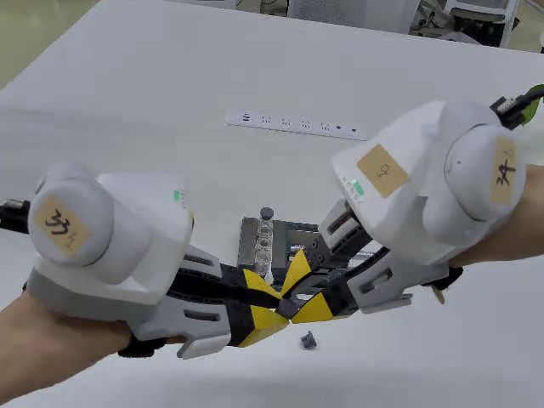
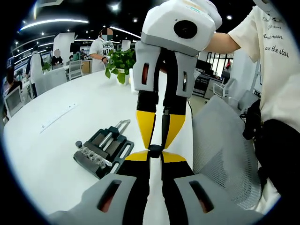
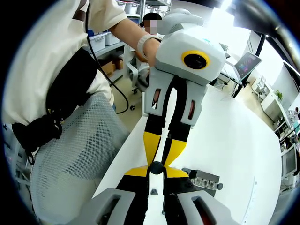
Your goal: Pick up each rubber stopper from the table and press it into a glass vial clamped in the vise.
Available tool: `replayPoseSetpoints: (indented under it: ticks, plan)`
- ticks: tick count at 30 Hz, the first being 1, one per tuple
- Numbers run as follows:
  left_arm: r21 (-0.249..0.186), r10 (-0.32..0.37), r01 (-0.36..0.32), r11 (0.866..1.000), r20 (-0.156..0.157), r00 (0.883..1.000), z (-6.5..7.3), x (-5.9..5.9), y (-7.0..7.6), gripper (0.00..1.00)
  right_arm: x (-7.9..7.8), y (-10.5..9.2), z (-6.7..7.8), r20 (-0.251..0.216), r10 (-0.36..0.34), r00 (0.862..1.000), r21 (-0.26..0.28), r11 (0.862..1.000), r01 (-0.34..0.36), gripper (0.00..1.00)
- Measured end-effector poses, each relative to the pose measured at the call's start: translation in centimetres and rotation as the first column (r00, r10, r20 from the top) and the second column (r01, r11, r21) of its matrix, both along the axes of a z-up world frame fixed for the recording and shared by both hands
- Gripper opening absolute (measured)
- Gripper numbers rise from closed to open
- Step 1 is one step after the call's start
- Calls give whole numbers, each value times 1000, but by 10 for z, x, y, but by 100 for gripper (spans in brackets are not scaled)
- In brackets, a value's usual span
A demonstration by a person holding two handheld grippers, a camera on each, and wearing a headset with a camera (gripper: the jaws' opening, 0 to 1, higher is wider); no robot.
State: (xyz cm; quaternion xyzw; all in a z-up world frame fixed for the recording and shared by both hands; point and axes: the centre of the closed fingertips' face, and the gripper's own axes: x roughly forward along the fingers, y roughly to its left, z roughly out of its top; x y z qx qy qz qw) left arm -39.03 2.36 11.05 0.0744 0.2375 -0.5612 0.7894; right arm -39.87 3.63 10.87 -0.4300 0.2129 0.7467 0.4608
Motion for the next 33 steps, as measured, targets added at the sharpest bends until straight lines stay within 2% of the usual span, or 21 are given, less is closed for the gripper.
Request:
replayPoseSetpoints:
  ticks: [7,10,12,14,15,18,19,23,24,26,27,29,30,31,33]
  plan:
    - [-17,16,-16,1000,-3,1000,-2,0,0,6,1,0,-3,0,1,1000,-7,1000,-1,5]
    - [-11,30,-30,999,-1,1000,-5,1,1,17,4,-1,-5,7,-7,1000,-12,1000,7,5]
    - [19,52,-53,998,31,998,-9,5,6,24,7,-2,-7,7,-15,1000,-16,1000,15,5]
    - [28,73,-73,997,28,997,-13,6,10,34,12,-5,-12,11,-23,1000,-24,999,23,5]
    - [26,81,-82,996,25,996,-14,7,12,37,13,-5,-13,8,-25,1000,-25,999,25,5]
    - [44,130,-132,990,46,990,-20,13,23,47,15,-7,-15,5,-34,999,-27,999,34,5]
    - [48,157,-160,986,57,986,-22,16,27,54,14,-8,-15,3,-36,999,-28,999,36,5]
    - [39,241,-243,969,47,969,-28,21,39,67,15,-9,-17,0,-43,999,-29,999,43,5]
    - [50,267,-269,962,35,963,-31,22,45,68,15,-9,-17,-7,-47,999,-25,999,47,5]
    - [12,328,-329,944,35,944,-29,26,50,75,15,-8,-17,-14,-56,998,-21,998,56,5]
    - [10,346,-347,938,28,938,-29,26,53,78,16,-9,-18,-12,-56,998,-23,998,56,5]
    - [12,389,-390,921,37,920,-31,29,62,85,17,-10,-22,-13,-59,998,-31,998,59,5]
    - [14,393,-393,919,41,919,-32,30,64,88,17,-11,-24,-14,-58,998,-32,998,58,5]
    - [28,414,-415,909,35,909,-35,30,69,90,18,-11,-24,-14,-60,998,-34,998,60,5]
    - [22,437,-437,899,35,899,-35,31,71,98,19,-12,-26,-12,-61,998,-37,998,60,5]
